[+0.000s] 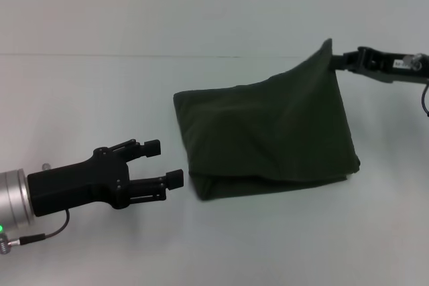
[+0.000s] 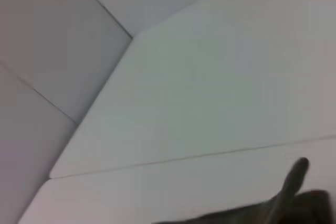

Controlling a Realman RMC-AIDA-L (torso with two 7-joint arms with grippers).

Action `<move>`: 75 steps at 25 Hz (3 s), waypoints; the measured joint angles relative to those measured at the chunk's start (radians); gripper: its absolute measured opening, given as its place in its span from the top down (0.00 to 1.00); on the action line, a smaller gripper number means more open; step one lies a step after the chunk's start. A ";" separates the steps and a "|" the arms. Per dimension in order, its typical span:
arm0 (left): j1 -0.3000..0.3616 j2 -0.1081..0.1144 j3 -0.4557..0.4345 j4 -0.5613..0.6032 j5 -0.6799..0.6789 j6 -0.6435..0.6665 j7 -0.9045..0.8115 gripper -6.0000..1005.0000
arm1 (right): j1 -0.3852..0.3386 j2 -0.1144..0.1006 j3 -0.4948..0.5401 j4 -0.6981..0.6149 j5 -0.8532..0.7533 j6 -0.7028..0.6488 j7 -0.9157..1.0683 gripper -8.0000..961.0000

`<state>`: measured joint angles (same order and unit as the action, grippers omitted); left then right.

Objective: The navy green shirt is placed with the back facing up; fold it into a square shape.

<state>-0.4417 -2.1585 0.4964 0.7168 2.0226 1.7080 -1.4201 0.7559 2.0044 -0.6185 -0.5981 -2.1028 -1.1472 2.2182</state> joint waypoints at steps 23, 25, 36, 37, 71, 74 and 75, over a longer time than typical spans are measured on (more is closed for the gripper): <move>0.001 0.000 0.002 -0.007 0.001 0.009 -0.007 0.06 | -0.039 0.007 -0.102 0.133 0.000 0.275 -0.017 0.89; 0.003 0.000 0.002 -0.007 0.001 0.009 -0.010 0.07 | -0.043 0.008 -0.102 0.139 0.000 0.281 -0.017 0.89; -0.001 -0.003 0.027 -0.007 0.001 0.012 -0.030 0.07 | -0.065 0.016 -0.085 0.153 0.008 0.271 -0.018 0.86; -0.001 -0.003 0.027 -0.007 0.001 0.012 -0.036 0.07 | -0.065 0.016 -0.085 0.153 0.008 0.271 -0.018 0.86; -0.242 -0.015 0.389 -0.056 -0.107 -0.537 0.003 0.07 | -0.402 0.064 0.075 0.136 0.286 -0.392 -1.036 0.03; -0.228 -0.015 0.390 -0.090 -0.189 -0.597 0.106 0.07 | -0.410 0.065 0.075 0.137 0.285 -0.396 -1.047 0.03; -0.226 -0.015 0.390 -0.107 -0.212 -0.616 0.136 0.07 | -0.411 0.065 0.075 0.138 0.285 -0.397 -1.048 0.03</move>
<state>-0.6676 -2.1735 0.8864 0.6099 1.8105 1.0915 -1.2840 0.3451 2.0694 -0.5434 -0.4596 -1.8178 -1.5440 1.1707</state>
